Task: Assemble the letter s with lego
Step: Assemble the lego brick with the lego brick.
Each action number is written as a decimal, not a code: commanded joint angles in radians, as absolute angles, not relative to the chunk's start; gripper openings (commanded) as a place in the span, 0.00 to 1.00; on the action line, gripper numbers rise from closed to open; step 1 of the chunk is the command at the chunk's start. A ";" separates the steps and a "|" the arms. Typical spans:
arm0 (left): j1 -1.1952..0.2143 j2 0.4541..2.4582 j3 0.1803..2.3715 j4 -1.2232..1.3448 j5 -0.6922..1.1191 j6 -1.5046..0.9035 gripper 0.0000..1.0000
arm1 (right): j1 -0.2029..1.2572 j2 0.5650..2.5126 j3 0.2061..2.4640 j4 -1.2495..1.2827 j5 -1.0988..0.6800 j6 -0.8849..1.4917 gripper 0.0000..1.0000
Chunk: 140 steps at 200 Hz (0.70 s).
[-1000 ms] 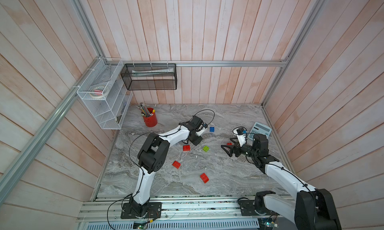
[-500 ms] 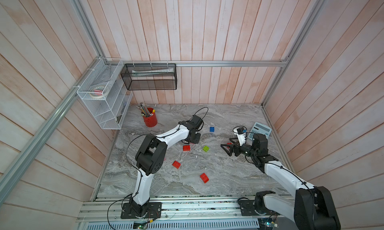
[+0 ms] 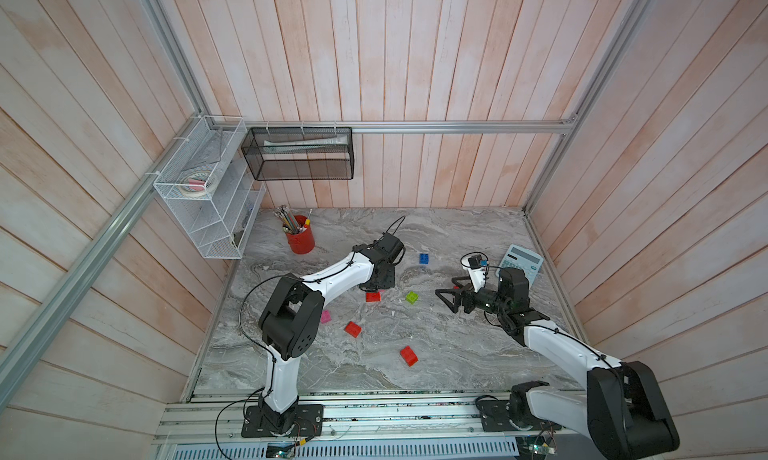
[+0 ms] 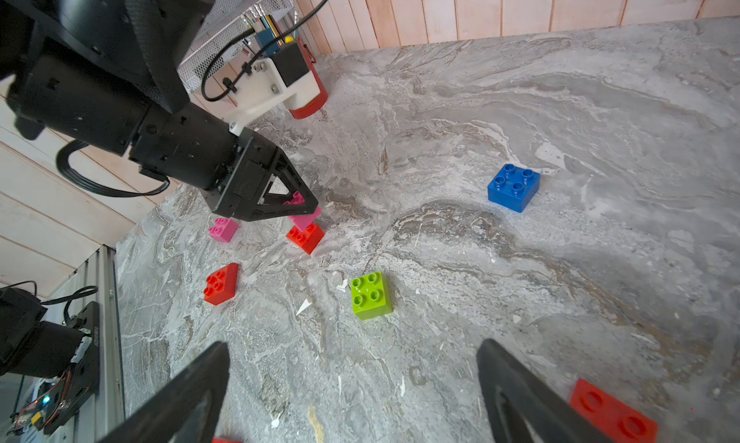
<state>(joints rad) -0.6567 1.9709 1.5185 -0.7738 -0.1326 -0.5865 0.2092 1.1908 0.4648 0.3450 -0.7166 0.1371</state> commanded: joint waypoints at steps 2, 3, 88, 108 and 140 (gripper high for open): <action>-0.663 1.968 1.512 -0.773 -0.157 -0.655 0.27 | 0.215 1.199 0.445 0.369 -0.732 0.150 0.98; -0.664 1.969 1.512 -0.775 -0.158 -0.657 0.27 | 0.215 1.199 0.444 0.368 -0.732 0.150 0.98; -0.673 1.996 1.477 -0.783 -0.170 -0.711 0.27 | 0.216 1.214 0.426 0.395 -0.740 0.157 0.98; -0.675 2.002 1.469 -0.773 -0.160 -0.713 0.27 | 0.215 1.217 0.420 0.397 -0.741 0.154 0.98; -0.679 2.008 1.461 -0.768 -0.158 -0.725 0.26 | 0.215 1.218 0.412 0.405 -0.744 0.160 0.98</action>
